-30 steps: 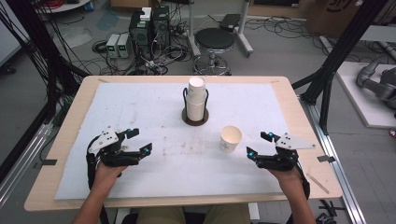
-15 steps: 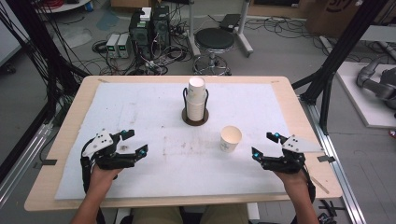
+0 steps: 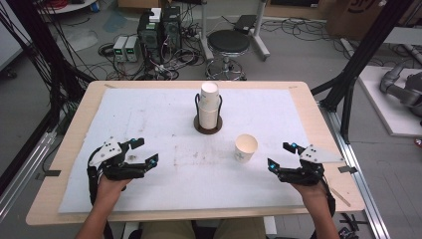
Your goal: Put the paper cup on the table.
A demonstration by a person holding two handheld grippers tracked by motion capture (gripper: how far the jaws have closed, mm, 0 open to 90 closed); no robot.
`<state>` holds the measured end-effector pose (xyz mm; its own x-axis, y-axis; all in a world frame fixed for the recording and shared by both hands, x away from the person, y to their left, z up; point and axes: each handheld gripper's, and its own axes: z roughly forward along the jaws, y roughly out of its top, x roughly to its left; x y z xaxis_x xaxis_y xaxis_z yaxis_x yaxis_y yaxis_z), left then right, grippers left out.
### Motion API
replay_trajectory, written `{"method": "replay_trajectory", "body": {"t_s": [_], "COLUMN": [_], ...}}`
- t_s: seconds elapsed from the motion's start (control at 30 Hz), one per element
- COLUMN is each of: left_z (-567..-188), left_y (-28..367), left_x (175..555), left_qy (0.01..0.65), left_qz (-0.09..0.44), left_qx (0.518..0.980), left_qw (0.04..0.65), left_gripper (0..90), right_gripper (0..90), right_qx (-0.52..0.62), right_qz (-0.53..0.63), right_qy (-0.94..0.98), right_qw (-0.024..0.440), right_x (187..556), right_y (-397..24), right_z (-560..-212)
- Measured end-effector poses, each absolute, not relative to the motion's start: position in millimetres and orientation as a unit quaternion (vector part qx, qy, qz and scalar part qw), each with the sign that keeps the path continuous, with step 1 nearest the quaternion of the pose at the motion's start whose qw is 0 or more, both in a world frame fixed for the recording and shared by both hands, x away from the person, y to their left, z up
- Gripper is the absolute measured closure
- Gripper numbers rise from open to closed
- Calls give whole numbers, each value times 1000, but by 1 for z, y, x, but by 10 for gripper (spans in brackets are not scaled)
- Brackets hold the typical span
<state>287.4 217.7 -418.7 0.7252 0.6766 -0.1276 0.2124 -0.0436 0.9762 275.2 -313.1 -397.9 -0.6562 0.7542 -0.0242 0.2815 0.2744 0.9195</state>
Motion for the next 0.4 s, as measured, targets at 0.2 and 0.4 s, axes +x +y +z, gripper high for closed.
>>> {"method": "replay_trajectory", "body": {"t_s": [0.2, 0.4], "left_z": [-419, -419], "left_y": [218, 219], "left_x": [288, 288], "left_qy": [320, 320], "left_qz": [188, 190], "left_qx": [696, 697], "left_qw": [615, 613], "left_gripper": [171, 172], "right_gripper": [193, 193], "right_qx": [342, 340], "right_qz": [497, 499], "right_qy": [761, 759], "right_qw": [238, 244], "right_x": [275, 275], "right_y": [-314, -314], "right_z": [-399, -398]}}
